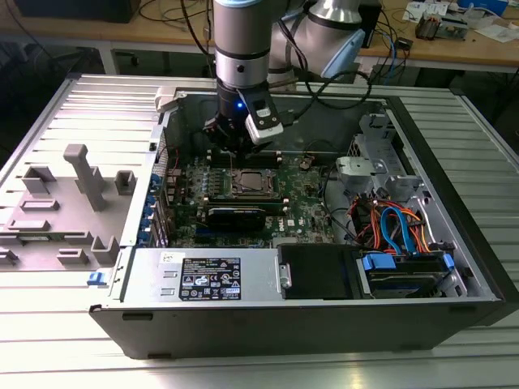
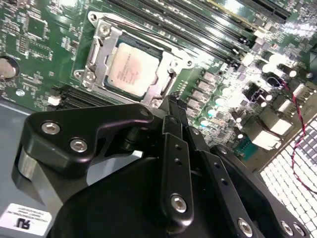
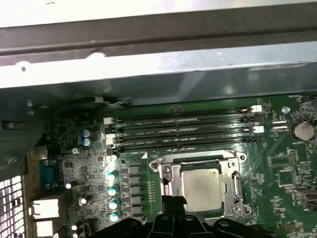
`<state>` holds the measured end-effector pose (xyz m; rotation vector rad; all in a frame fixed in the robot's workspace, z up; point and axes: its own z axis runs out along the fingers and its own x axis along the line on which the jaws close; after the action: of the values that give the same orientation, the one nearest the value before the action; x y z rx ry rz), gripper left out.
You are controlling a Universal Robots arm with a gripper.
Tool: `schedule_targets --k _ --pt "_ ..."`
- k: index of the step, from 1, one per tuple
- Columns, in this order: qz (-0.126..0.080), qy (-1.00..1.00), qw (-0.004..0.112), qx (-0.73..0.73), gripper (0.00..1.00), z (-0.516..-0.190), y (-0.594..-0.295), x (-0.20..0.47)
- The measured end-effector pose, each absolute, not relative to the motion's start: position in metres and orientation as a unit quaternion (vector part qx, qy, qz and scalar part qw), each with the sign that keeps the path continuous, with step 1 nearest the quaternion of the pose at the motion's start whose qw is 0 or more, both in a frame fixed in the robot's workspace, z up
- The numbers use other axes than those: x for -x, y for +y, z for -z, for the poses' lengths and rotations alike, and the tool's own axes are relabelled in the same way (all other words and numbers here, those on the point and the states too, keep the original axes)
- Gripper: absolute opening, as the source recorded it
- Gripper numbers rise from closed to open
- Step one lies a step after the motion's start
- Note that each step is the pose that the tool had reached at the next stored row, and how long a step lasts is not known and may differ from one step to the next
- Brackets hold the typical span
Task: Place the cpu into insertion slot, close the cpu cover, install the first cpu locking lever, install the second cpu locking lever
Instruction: 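Install the first cpu locking lever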
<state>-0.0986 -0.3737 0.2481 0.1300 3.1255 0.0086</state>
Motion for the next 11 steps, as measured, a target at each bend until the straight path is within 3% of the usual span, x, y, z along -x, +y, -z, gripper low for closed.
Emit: schedule_targets --k 11 --pt "-0.003 0.999 0.007 -0.041 0.11 -0.2481 -0.3737 0.1024"
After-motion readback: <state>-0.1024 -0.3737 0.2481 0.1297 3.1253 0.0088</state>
